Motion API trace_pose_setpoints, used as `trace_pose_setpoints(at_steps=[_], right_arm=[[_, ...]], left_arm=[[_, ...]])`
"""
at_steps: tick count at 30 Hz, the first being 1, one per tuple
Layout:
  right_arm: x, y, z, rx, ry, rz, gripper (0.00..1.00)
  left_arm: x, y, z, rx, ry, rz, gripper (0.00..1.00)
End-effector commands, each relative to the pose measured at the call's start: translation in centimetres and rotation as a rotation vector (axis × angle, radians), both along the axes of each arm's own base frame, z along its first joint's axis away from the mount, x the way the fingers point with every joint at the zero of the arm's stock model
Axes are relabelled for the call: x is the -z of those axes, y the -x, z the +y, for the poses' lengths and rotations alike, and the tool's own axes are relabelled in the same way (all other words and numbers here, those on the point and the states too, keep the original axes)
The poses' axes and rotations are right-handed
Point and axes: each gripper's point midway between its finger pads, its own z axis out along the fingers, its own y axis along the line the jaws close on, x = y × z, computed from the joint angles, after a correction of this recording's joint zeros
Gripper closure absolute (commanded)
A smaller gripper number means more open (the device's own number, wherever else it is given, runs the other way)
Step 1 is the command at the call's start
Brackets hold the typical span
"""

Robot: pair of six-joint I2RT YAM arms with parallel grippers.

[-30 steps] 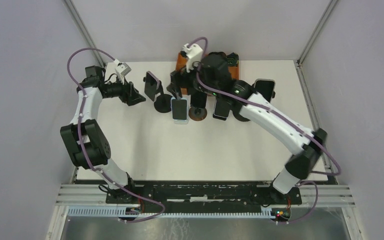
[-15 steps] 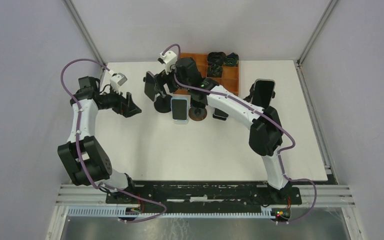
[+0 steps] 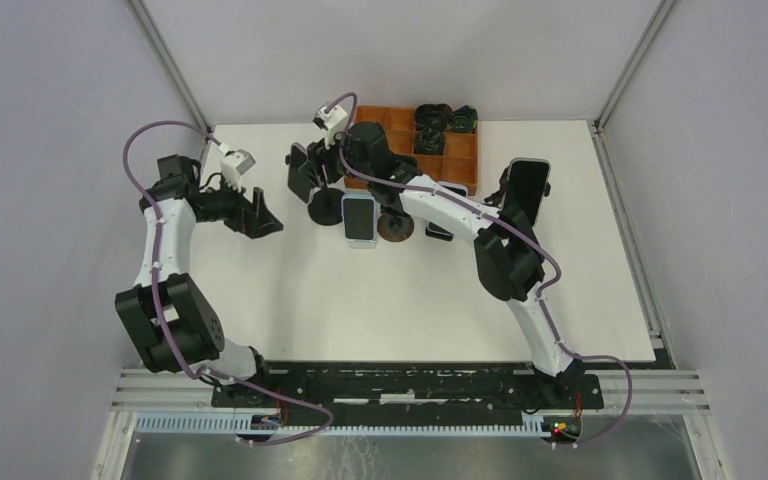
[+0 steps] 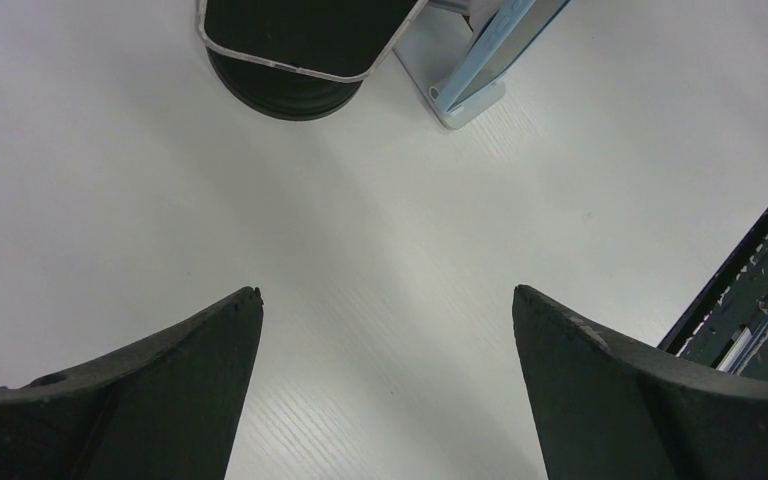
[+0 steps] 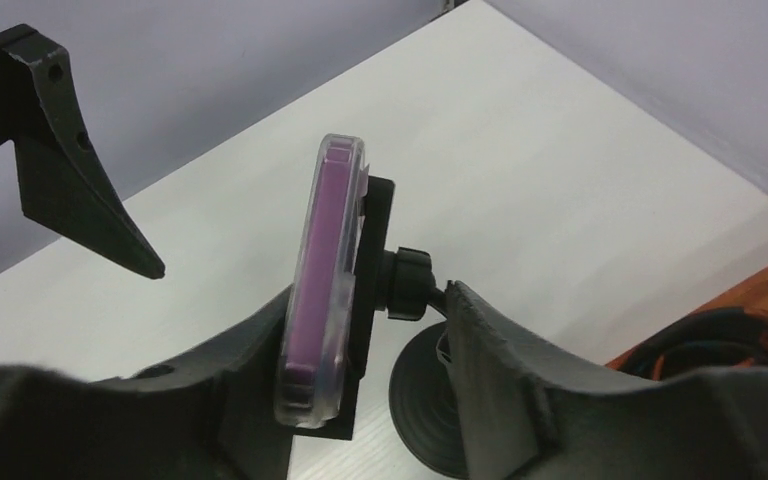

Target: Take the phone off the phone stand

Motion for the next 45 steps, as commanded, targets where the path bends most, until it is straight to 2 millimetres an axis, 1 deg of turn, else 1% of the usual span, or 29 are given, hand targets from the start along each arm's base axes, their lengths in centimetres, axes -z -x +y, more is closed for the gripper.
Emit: trace_pose_setpoints(at_steps=[1, 2, 4, 6, 10, 12, 16, 19, 20, 21, 22, 25, 27, 30, 33, 37, 39, 42, 45], right_arm=[[-3.0, 0.0, 1.3, -0.035, -0.107, -0.043, 0.5], [-3.1, 0.0, 1.3, -0.035, -0.114, -0.043, 0.61], [-3.5, 0.2, 1.4, -0.043, -0.126, -0.051, 0.77], [-4.5, 0.7, 1.4, -0.062, -0.148, -0.066, 0.86], [-6.8, 2.0, 1.4, -0.114, -0.197, -0.085, 0.99], [-8.2, 3.1, 1.6, -0.163, -0.233, -0.081, 1.0], [-11.7, 6.4, 1.2, -0.276, -0.344, -0.055, 1.0], [-14.3, 8.9, 0.4, -0.345, -0.426, -0.037, 1.0], [-15.2, 9.7, 0.0, -0.366, -0.446, -0.032, 1.0], [-15.7, 10.4, -0.4, -0.382, -0.464, -0.025, 1.0], [-16.0, 11.2, -0.8, -0.396, -0.482, -0.014, 1.0], [-17.6, 13.6, -2.0, -0.456, -0.544, 0.005, 1.0], [-18.3, 15.3, -2.6, -0.499, -0.576, 0.025, 1.0], [-19.1, 17.9, -3.8, -0.556, -0.623, 0.051, 1.0], [-20.1, 20.7, -5.1, -0.63, -0.676, 0.059, 1.0], [-21.2, 23.5, -6.9, -0.719, -0.749, 0.084, 1.0], [-21.5, 24.5, -7.3, -0.752, -0.767, 0.091, 1.0], [-21.3, 25.4, -7.2, -0.776, -0.759, 0.101, 1.0], [-21.5, 26.3, -7.2, -0.806, -0.771, 0.111, 1.0]], left_arm=[[-1.1, 0.4, 0.1, 0.012, -0.02, -0.041, 0.0], [-1.1, 0.5, 0.1, 0.012, -0.021, -0.042, 0.0], [-1.1, 0.5, 0.1, 0.015, -0.021, -0.042, 0.0], [-1.2, 0.7, 0.0, 0.023, -0.022, -0.042, 0.0], [-1.4, 1.4, -0.3, 0.049, -0.019, -0.04, 0.0], [-1.9, 1.9, -0.3, 0.063, -0.023, -0.049, 0.0], [-3.1, 3.1, -0.2, 0.102, -0.015, -0.088, 0.0], [-4.2, 4.0, 0.5, 0.121, 0.009, -0.133, 0.0], [-4.5, 4.4, 1.3, 0.113, 0.023, -0.148, 0.0], [-4.9, 4.6, 1.8, 0.114, 0.042, -0.168, 0.0], [-5.3, 5.5, 1.7, 0.123, 0.084, -0.166, 0.0], [-4.9, 5.5, 2.8, 0.08, 0.135, -0.155, 0.0], [-4.3, 5.8, 2.9, 0.084, 0.136, -0.171, 0.0], [-3.9, 6.8, 1.9, 0.118, 0.131, -0.234, 0.0], [-4.8, 7.3, 0.6, 0.135, 0.147, -0.296, 0.0], [-5.5, 8.0, -1.1, 0.194, 0.13, -0.346, 0.0], [-5.4, 8.5, -2.2, 0.237, 0.122, -0.345, 0.0], [-5.3, 9.6, -4.3, 0.314, 0.129, -0.339, 0.0], [-5.7, 10.5, -6.1, 0.37, 0.148, -0.353, 0.0]])
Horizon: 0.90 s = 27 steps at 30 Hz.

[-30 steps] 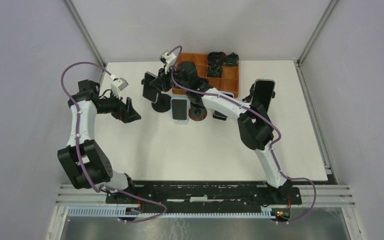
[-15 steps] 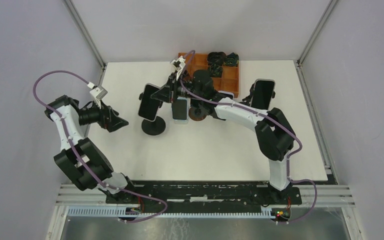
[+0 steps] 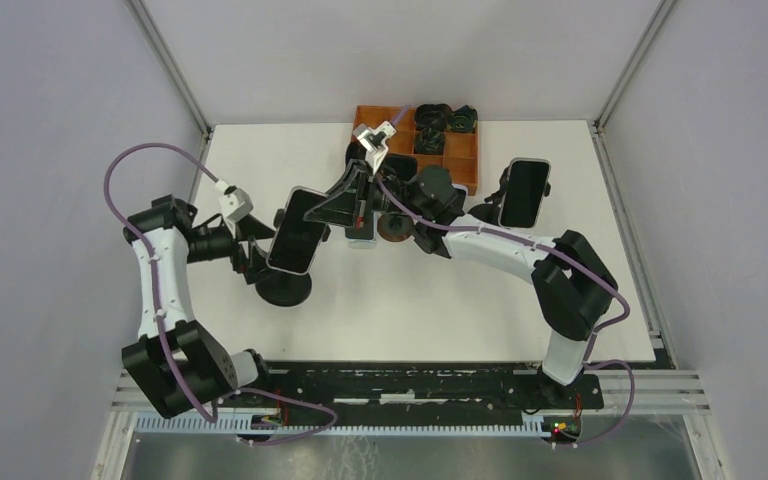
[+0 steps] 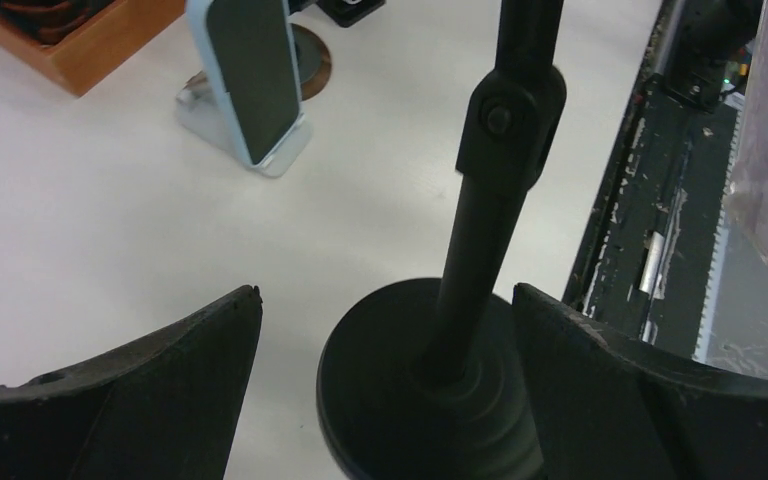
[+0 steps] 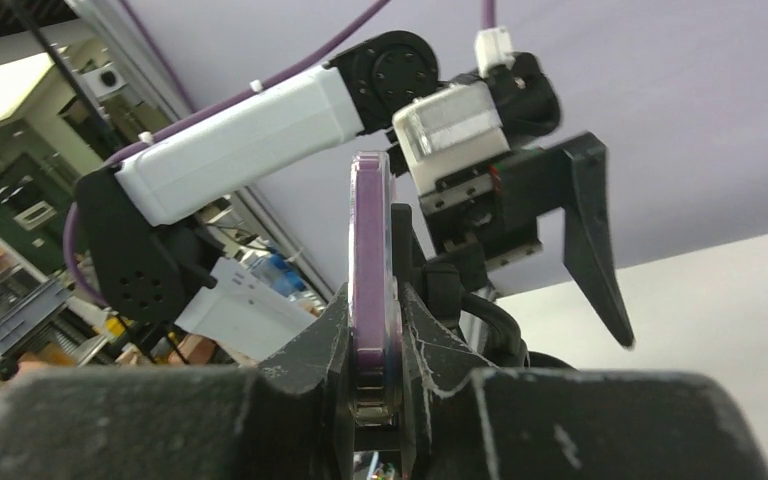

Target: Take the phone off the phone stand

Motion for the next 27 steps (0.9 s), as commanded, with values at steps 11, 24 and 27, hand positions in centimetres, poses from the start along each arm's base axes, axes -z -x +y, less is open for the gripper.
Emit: trace_pose_setpoints(at_steps=[11, 24, 27], right_arm=[[-8.2, 6.6, -3.2, -0.136, -0.269, -0.134, 1.0], [-6.8, 6.6, -3.0, -0.106, -0.249, -0.101, 1.0], [-6.3, 6.5, -2.9, -0.089, -0.245, -0.089, 1.0]], left_arm=[[-3.7, 1.2, -4.3, 0.138, 0.09, -0.121, 0.03], [-5.2, 1.4, -5.9, 0.197, 0.135, -0.131, 0.36], [-5.1, 1.7, -6.3, 0.212, 0.141, -0.126, 0.48]])
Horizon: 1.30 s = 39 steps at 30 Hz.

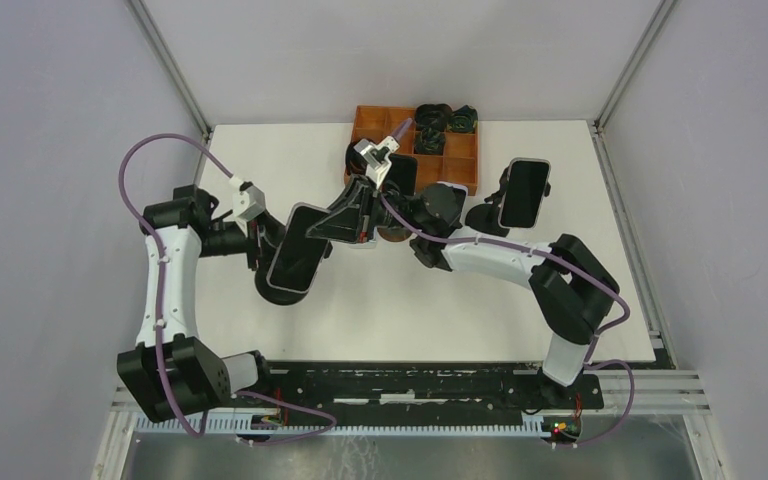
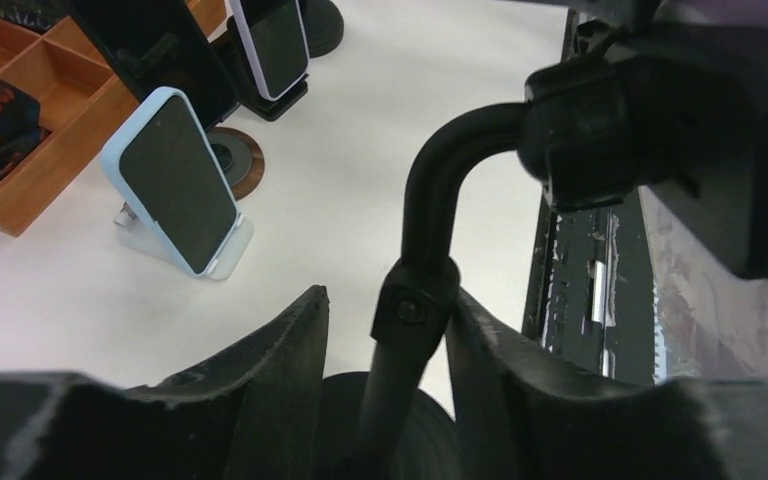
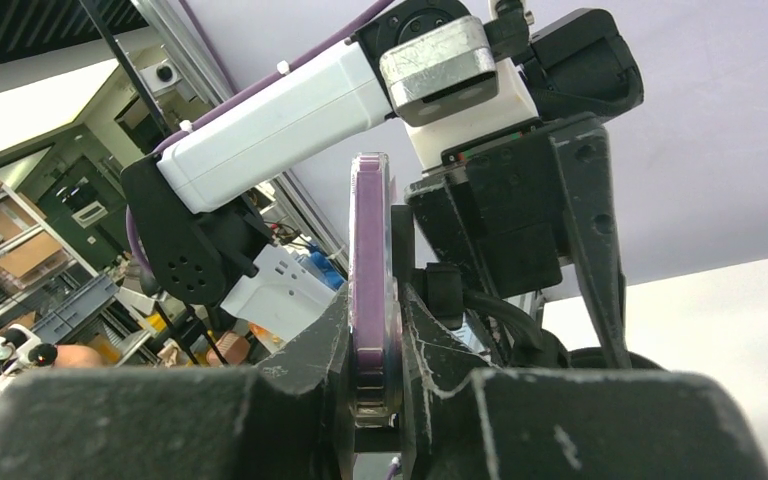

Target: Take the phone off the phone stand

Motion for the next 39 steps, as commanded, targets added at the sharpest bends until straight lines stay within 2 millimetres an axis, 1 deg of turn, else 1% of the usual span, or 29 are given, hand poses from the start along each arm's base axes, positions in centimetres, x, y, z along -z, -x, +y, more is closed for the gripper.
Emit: trace_pose_setpoints(at_steps=[1, 2, 5, 6, 7, 11, 15, 19, 24, 29, 30, 33, 37, 39], right_arm=[[-6.2, 2.6, -2.4, 0.014, -0.189, -0.1, 1.0], [-6.2, 2.6, -2.4, 0.016, -0.19, -0.099, 1.0], [-6.0, 3.0, -2.1, 0.014, -0.189, -0.103, 0.93], [-5.9, 3.0, -2.0, 0.015, -0.185, -0.103, 0.9], [-5.7, 3.1, -1.9, 0.013, -0.178, -0.105, 0.86], [-4.8, 3.4, -2.1, 0.014, -0.145, -0.126, 0.76], [-4.2, 4.2, -2.5, -0.01, -0.116, -0.166, 0.61], [-4.0, 5.0, -2.7, -0.05, -0.092, -0.204, 0.55], [-3.4, 5.4, -2.7, -0.068, -0.063, -0.233, 0.54], [-2.9, 4.4, -2.0, -0.026, -0.017, -0.254, 0.54], [-2.9, 4.3, -1.9, -0.02, -0.012, -0.255, 0.56], [-3.1, 4.0, -1.8, -0.011, -0.015, -0.258, 0.71], [-3.6, 3.6, -2.0, 0.005, -0.024, -0.261, 0.81], [-4.3, 3.4, -2.3, 0.017, -0.041, -0.269, 0.88]], left_arm=[[-1.6, 0.0, -0.9, 0.024, 0.046, -0.042, 0.56], [-1.5, 0.2, -1.1, 0.039, 0.037, -0.04, 0.64], [-1.1, 0.3, -1.2, 0.051, 0.022, -0.035, 0.92], [-1.0, 0.4, -1.2, 0.053, 0.018, -0.037, 0.97], [-1.0, 0.4, -1.2, 0.053, 0.015, -0.035, 0.98], [-0.9, 0.5, -1.2, 0.053, 0.002, -0.041, 0.98], [-0.7, 0.8, -1.3, 0.058, -0.013, -0.034, 0.98], [-0.3, 1.2, -1.5, 0.072, -0.029, -0.015, 0.98], [-0.3, 1.6, -1.9, 0.088, -0.032, -0.005, 0.98], [0.2, 2.3, -2.3, 0.114, -0.057, 0.008, 0.98], [0.3, 2.4, -2.4, 0.12, -0.062, 0.009, 0.98], [0.4, 2.9, -2.6, 0.132, -0.073, 0.005, 0.98], [1.1, 3.1, -2.5, 0.142, -0.105, 0.007, 0.98], [1.6, 3.1, -2.4, 0.148, -0.119, 0.008, 0.98]])
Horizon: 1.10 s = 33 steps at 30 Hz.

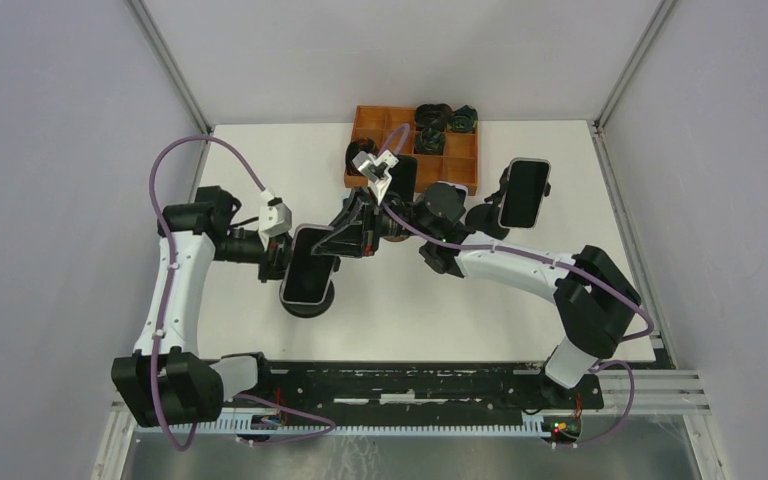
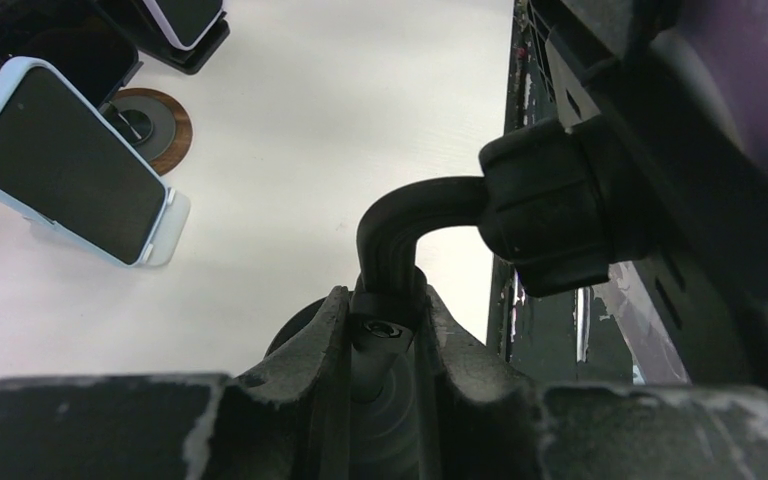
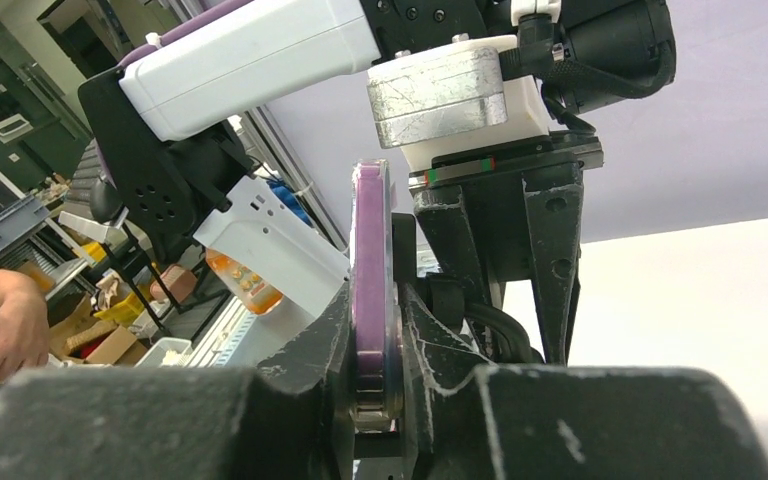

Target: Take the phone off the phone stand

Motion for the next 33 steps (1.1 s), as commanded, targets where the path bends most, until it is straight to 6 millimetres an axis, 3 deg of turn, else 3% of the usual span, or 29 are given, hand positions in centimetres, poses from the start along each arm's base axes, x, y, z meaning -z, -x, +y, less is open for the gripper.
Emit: trace_pose_setpoints(at_steps=[1, 4, 15, 23, 33], right_arm=[[-6.4, 1.0, -1.7, 0.0, -0.147, -0.123, 0.92], [-7.8, 0.4, -2.4, 0.032, -0.18, -0.142, 1.0], [-11.0, -1.9, -4.2, 0.179, -0.285, -0.175, 1.0], [-11.2, -2.6, -4.3, 0.197, -0.312, -0.137, 1.0], [-11.7, -5.4, -5.7, 0.274, -0.344, -0.102, 1.0]], left_arm=[[-0.1, 0.2, -0.2, 0.004, 0.005, -0.009, 0.98], [0.9, 0.3, 0.1, 0.015, -0.025, -0.014, 0.98], [4.2, 1.3, 1.2, 0.066, -0.13, -0.047, 0.98], [4.7, 1.5, 1.4, 0.109, -0.158, -0.117, 0.98], [4.9, 1.9, 0.9, 0.217, -0.214, -0.231, 0.98]])
